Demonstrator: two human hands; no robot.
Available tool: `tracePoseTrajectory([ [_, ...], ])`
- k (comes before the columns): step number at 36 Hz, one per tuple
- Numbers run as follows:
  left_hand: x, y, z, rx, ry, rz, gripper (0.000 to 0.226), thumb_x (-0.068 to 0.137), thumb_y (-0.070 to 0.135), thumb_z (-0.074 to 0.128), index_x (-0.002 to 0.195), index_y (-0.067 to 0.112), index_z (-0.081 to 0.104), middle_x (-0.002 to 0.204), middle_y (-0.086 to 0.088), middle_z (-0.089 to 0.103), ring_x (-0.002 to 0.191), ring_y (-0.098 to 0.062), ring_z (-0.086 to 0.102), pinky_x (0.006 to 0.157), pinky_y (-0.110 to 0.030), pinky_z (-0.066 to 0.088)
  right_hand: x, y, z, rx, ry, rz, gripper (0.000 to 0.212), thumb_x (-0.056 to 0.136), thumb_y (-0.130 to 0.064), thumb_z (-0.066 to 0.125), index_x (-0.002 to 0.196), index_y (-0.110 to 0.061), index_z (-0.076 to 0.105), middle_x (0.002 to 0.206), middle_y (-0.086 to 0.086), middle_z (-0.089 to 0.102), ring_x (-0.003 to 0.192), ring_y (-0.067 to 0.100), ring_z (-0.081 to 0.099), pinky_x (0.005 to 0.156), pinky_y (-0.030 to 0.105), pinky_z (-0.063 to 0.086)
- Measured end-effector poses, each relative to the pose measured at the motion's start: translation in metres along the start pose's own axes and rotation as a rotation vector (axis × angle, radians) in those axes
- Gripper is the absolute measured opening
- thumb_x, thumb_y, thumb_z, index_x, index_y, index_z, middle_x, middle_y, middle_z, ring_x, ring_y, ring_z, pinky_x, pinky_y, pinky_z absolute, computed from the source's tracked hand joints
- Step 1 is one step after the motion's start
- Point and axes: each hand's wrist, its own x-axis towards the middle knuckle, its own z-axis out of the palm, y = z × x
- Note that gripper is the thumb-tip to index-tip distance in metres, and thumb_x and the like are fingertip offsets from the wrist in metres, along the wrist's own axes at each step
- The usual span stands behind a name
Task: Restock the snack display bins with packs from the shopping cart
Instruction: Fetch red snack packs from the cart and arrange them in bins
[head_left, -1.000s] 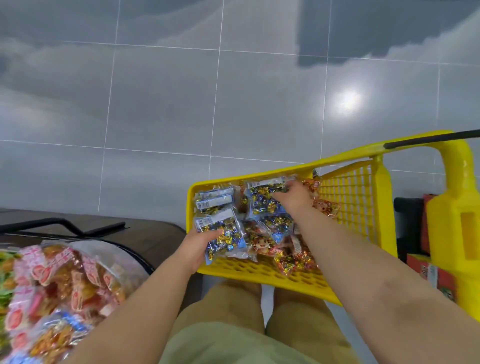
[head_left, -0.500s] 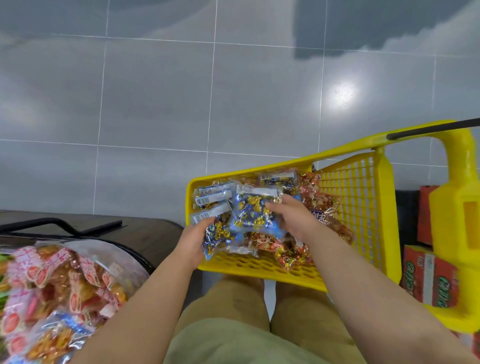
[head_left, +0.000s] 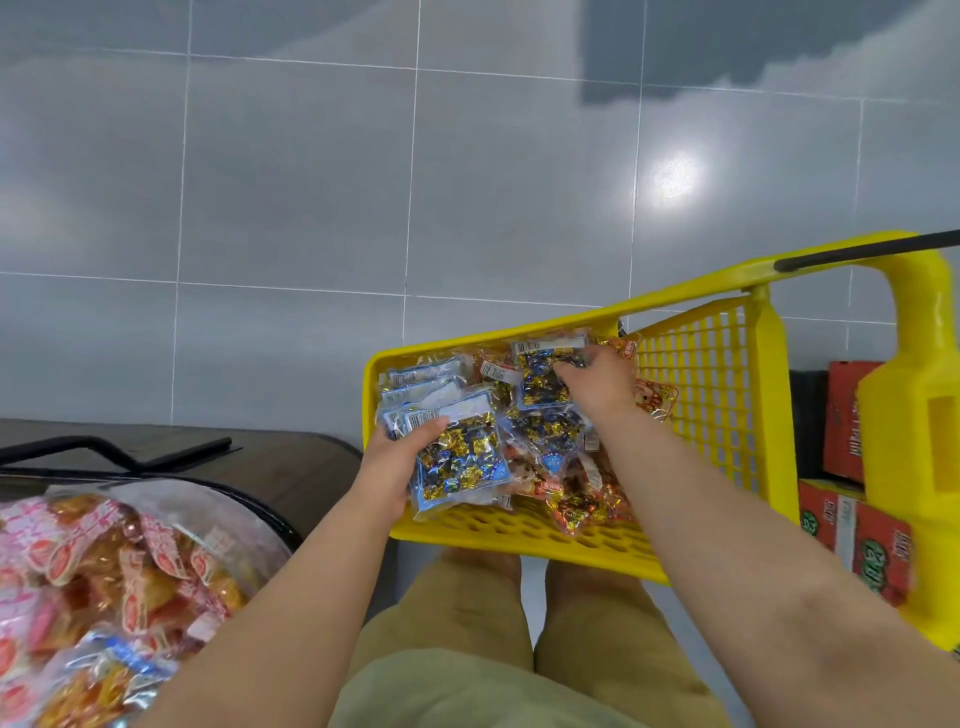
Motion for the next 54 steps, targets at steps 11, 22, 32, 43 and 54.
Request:
tracePoseTrajectory([
  [11, 0.003, -0.030, -0.029, -0.013, 0.083, -0.040, 0.045, 0.078, 0.013, 0.078, 0.119, 0.014, 0.061, 0.104, -0.015, 0.073, 0.091, -0.034, 0.071, 0.077, -0.054, 0.057, 0.019, 0.006, 0.005, 0.035, -0.133, 0.115, 0.087, 0.072, -0.033, 0.081, 0.141, -0.008, 0.036, 0.136, 0.012, 0.051, 0.122, 0.030, 0.051, 0.092, 0.034, 0.046],
  [22, -0.029, -0.047, -0.029, 0.026, 0.138, 0.032, 0.053, 0.076, 0.016, 0.080, 0.123, 0.012, 0.058, 0.110, -0.017, 0.070, 0.095, -0.035, 0.069, 0.086, -0.057, 0.054, -0.051, 0.039, -0.013, 0.353, -0.310, 0.091, 0.085, 0.085, -0.033, 0.069, 0.149, -0.009, 0.019, 0.155, 0.012, 0.023, 0.138, 0.033, 0.031, 0.107, 0.044, 0.031],
  [32, -0.091, -0.092, -0.020, -0.039, 0.205, 0.192, 0.101, 0.042, 0.042, 0.093, 0.130, 0.014, 0.052, 0.122, -0.017, 0.063, 0.107, -0.038, 0.063, 0.094, -0.057, 0.049, -0.115, 0.067, -0.052, 0.350, -0.366, -0.075, 0.066, 0.086, -0.016, 0.067, 0.143, -0.011, 0.035, 0.146, 0.008, 0.041, 0.122, 0.024, 0.046, 0.094, 0.033, 0.037],
  [43, -0.171, -0.211, -0.045, -0.491, 0.319, 0.222, 0.130, 0.032, 0.045, 0.091, 0.145, 0.011, 0.037, 0.144, -0.021, 0.045, 0.127, -0.044, 0.048, 0.102, -0.063, 0.038, -0.186, 0.074, -0.053, -0.049, -0.475, -0.403, 0.074, 0.078, -0.010, 0.074, 0.143, -0.010, 0.037, 0.145, 0.010, 0.042, 0.124, 0.027, 0.048, 0.096, 0.033, 0.044],
  [54, -0.224, -0.299, -0.107, -0.922, 0.622, 0.287, 0.089, 0.064, 0.031, 0.087, 0.140, 0.013, 0.045, 0.129, -0.017, 0.060, 0.110, -0.036, 0.062, 0.094, -0.059, 0.048, -0.286, 0.057, 0.003, -0.159, -0.562, -0.668, 0.048, 0.071, -0.015, 0.079, 0.116, -0.014, 0.063, 0.081, -0.003, 0.058, 0.074, 0.013, 0.055, 0.066, 0.021, 0.041],
])
